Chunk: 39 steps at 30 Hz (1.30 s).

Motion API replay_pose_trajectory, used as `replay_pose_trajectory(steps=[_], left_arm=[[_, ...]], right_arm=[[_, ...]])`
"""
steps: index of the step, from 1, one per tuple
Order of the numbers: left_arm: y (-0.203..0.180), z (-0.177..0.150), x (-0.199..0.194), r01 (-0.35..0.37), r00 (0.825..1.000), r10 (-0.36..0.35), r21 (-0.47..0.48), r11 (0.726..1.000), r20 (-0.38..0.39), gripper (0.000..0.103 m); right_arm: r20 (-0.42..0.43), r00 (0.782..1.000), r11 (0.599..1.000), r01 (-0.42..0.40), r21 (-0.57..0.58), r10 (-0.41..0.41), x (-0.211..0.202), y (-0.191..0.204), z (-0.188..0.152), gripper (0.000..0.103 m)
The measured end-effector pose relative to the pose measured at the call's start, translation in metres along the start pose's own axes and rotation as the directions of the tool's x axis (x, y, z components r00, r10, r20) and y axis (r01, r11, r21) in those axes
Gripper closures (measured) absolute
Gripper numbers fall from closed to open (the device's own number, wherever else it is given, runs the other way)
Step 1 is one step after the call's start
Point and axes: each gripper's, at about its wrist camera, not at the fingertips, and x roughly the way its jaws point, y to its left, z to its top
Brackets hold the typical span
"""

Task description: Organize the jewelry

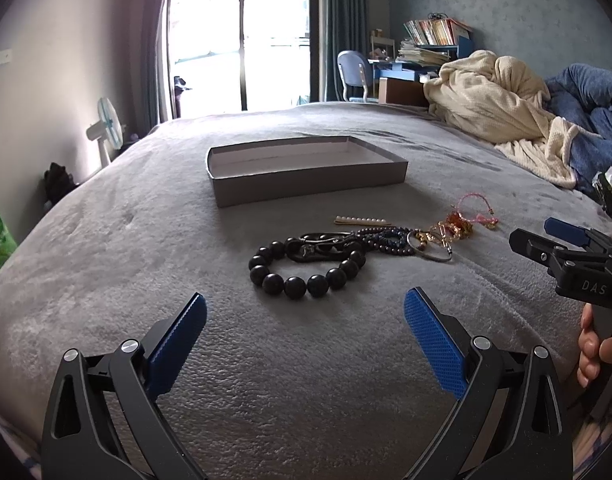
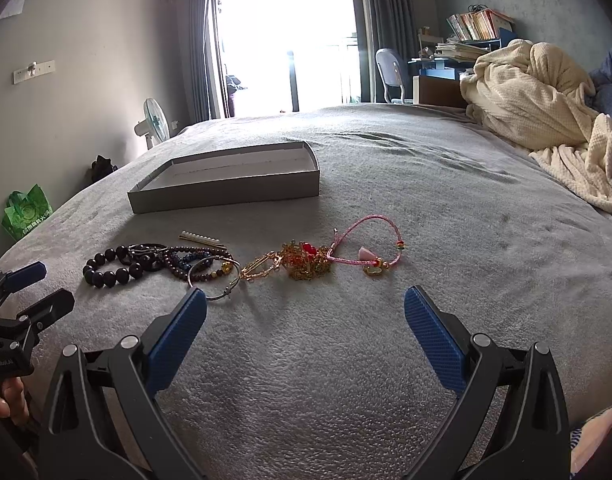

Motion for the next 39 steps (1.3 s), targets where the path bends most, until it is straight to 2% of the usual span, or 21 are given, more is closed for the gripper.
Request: replay_pose_trajectory(steps=[39], left_arm=[[-0.0028, -0.0034, 0.0070, -0.004, 1.000, 0.004, -0.011, 1.000, -0.023, 0.005]], right_arm=[[-0.007, 1.000, 1.000, 0.008, 0.010, -0.008, 0.0040, -0.0007, -0.0007, 0.005]])
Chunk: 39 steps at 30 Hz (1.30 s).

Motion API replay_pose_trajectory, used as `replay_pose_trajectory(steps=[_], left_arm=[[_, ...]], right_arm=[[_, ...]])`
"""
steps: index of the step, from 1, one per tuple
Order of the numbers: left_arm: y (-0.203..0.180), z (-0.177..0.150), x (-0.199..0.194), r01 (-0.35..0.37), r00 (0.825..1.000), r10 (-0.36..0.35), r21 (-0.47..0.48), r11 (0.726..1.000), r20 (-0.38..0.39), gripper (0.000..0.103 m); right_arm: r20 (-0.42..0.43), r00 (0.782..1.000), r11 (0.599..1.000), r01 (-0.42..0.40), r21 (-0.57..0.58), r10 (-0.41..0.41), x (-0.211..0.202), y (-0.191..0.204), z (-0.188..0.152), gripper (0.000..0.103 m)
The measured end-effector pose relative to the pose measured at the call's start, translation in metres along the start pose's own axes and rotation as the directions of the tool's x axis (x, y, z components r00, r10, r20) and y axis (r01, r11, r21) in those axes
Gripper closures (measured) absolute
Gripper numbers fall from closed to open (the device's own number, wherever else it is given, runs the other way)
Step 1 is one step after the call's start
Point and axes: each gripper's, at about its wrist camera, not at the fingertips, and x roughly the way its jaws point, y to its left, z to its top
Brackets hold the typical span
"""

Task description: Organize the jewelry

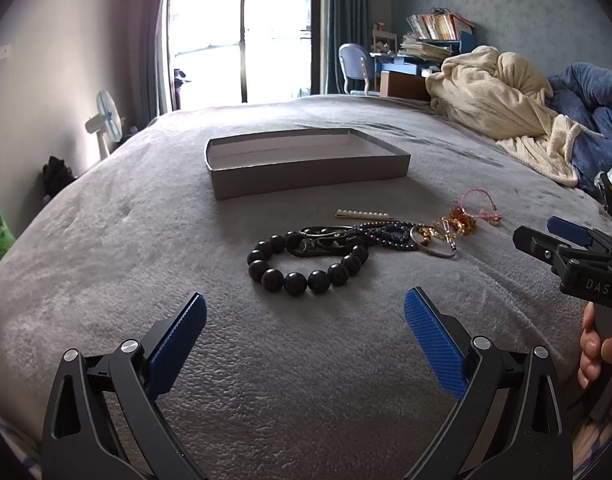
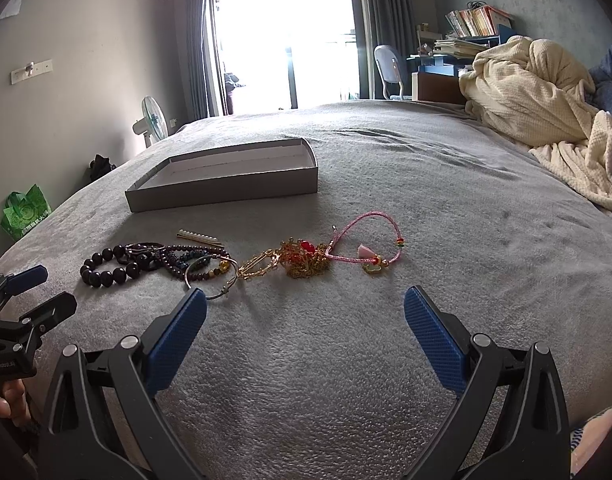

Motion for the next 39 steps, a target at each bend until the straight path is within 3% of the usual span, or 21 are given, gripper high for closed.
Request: replay_pose_trajectory(steps=[11, 22, 31, 36, 39], left_arm=[[0.025, 0.025, 0.016, -0.016, 0.999, 0.012, -0.097, 0.995, -0.046, 0.006], [0.005, 0.044, 0.027, 0.041, 0.998, -0.042, -0.017, 0.999, -0.056, 0.008], [-0.048, 0.051, 0.029, 0.144, 0.989, -0.139, 0.113, 0.983, -0.050, 0.010], [-0.078, 0.050, 0.046, 0.183, 0.982, -0.170, 0.178, 0.967, -0.085, 0.013], [-0.092, 0.052, 0.060, 0.178, 0.980, -0.155, 0.203, 0.963, -0.126, 0.021]], right_arm=[[-0.021, 1.000, 0.996, 0.014, 0.083, -0.012, 0.008, -0.019, 0.010, 0.005], [-0.093, 0.995, 0.998, 0.040, 0.043, -0.036, 0.044, -0.038, 0.033, 0.005], [-0.133, 0.990, 0.995, 0.059, 0.078, -0.048, 0.062, -0.072, 0.050, 0.005], [-0.139, 0.990, 0.992, 0.055, 0.113, -0.039, 0.059, -0.082, 0.046, 0.005], [-0.136, 0.990, 0.993, 0.046, 0.108, -0.031, 0.059, -0.081, 0.044, 0.005]])
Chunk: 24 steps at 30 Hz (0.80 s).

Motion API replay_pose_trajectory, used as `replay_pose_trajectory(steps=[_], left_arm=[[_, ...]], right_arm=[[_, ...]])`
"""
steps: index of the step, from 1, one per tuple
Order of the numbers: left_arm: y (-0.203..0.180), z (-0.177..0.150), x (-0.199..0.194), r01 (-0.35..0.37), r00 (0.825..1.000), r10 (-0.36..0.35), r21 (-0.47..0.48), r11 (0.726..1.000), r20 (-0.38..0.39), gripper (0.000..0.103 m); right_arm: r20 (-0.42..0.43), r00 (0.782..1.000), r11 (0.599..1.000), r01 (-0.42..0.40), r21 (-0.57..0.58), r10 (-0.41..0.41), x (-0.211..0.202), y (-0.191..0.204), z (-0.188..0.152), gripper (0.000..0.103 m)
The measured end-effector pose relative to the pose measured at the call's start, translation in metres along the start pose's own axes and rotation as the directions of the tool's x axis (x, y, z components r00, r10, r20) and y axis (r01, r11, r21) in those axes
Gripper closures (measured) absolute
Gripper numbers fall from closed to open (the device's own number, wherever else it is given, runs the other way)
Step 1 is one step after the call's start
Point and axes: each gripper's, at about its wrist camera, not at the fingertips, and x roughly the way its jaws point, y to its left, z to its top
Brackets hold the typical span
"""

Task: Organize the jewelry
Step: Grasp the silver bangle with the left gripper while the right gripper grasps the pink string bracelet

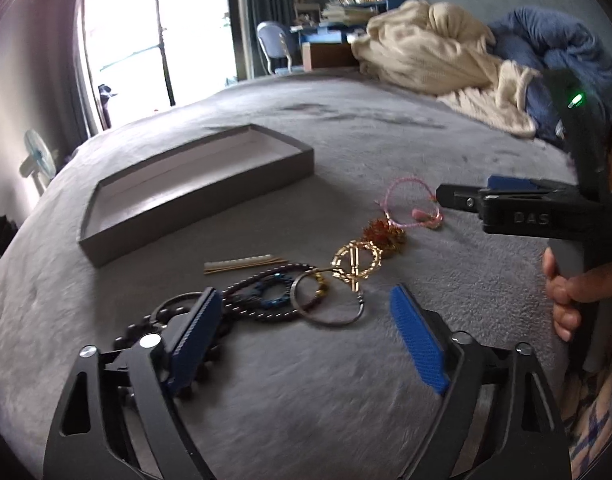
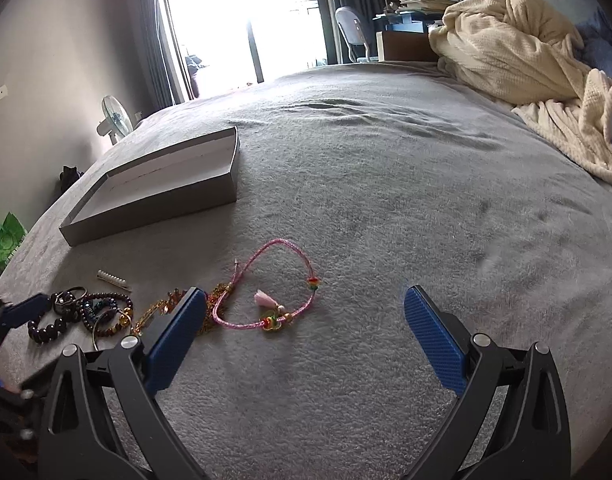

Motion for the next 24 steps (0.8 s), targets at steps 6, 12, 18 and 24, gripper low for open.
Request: replay_pose_trajectory(steps=[6, 12, 18, 24], left_arm=[[-0.012, 0.008, 0.028, 0.002, 0.996, 0.001, 0.038, 0.999, -0.092, 0.042], [-0.013, 0.003, 0.035, -0.025, 0.995, 0.030, 0.054, 0.998, -0.096, 0.054], [0.002, 0.005, 0.020, -0.006, 0.998, 0.005, -0.024, 1.000, -0.058, 0.054], [0.023, 0.012, 0.006, -0.023, 0.999, 0.021, -0.080, 0.997, -0.026, 0.054]], right_arm=[[-0.012, 1.000, 1.000, -0.010, -0.028, 0.010, 0.005, 0.006, 0.000, 0.005], [-0.031, 0.999, 1.000, -0.019, -0.011, 0.018, 0.012, 0.003, 0.002, 0.005], [-0.054, 0.998, 0.999, -0.045, -0.018, 0.044, 0.023, 0.005, 0.008, 0.005], [-0.072, 0.996, 0.999, -0.053, -0.003, 0.052, 0.035, 0.002, 0.017, 0.014]])
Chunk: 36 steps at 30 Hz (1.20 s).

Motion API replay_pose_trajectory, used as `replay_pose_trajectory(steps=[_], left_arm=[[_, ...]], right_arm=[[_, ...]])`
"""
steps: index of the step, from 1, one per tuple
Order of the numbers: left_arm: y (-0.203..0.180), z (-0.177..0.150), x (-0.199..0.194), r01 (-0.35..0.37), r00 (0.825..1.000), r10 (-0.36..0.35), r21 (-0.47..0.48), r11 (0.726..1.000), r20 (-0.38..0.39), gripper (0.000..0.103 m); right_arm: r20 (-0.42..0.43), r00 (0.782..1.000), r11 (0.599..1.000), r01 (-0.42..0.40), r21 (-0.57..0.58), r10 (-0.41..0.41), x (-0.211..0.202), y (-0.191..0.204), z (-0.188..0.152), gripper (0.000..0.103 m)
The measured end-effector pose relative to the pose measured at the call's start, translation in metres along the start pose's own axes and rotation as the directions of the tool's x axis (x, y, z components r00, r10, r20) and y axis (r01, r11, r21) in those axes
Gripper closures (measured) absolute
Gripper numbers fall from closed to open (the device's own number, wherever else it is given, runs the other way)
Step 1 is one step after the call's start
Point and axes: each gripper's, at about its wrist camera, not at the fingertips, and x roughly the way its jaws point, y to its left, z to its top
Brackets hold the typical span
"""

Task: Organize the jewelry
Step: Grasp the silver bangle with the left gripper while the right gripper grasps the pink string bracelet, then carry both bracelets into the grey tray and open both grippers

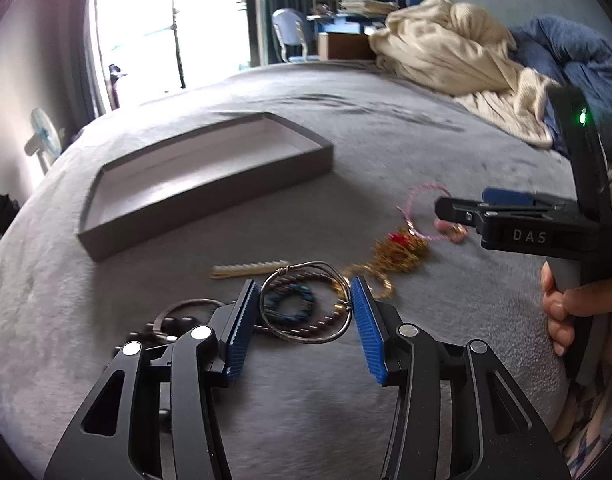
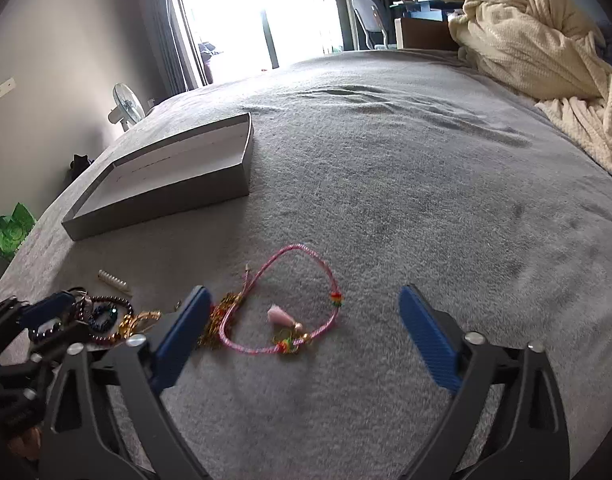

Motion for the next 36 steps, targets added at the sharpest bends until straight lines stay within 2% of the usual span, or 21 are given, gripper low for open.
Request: replay_pose_trajectory(steps=[4, 6, 8, 10, 15, 25, 36], left_arm=[[0.021, 0.007, -0.007, -0.021, 1.000, 0.022, -0.047, 0.999, 0.019, 0.054], [0.032, 0.011, -0.012, -0.031, 0.999, 0.033, -0.070, 0.997, 0.031, 0.054], [0.041, 0.013, -0.015, -0.037, 0.998, 0.041, -0.088, 0.995, 0.038, 0.054], [0.049, 0.015, -0.019, -0.045, 0.998, 0.050, -0.100, 0.994, 0.043, 0.054], [0.072, 0.021, -0.022, -0.070, 0.996, 0.077, -0.138, 0.988, 0.048, 0.054], [0.110, 0.032, -0.028, -0.111, 0.990, 0.126, -0.193, 0.975, 0.067, 0.054], [0.147, 0.060, -0.014, -0.136, 0.985, 0.154, -0.200, 0.970, 0.077, 0.054]], right_arm=[[-0.049, 0.999, 1.000, 0.000, 0.024, 0.002, 0.015, -0.007, 0.006, 0.031], [-0.075, 0.997, 1.000, -0.007, 0.030, 0.009, 0.021, -0.009, 0.007, 0.049], [-0.095, 0.995, 1.000, -0.007, 0.028, 0.009, 0.025, -0.009, 0.007, 0.085], [-0.089, 0.996, 1.000, -0.015, 0.027, 0.018, 0.024, -0.009, 0.007, 0.098], [-0.029, 0.999, 0.999, -0.031, 0.020, 0.032, 0.009, -0.005, 0.013, 0.098], [0.056, 0.996, 0.998, -0.065, -0.025, 0.066, -0.015, 0.016, 0.050, 0.098], [0.081, 0.992, 0.990, -0.085, -0.112, 0.094, -0.002, 0.062, 0.099, 0.098]])
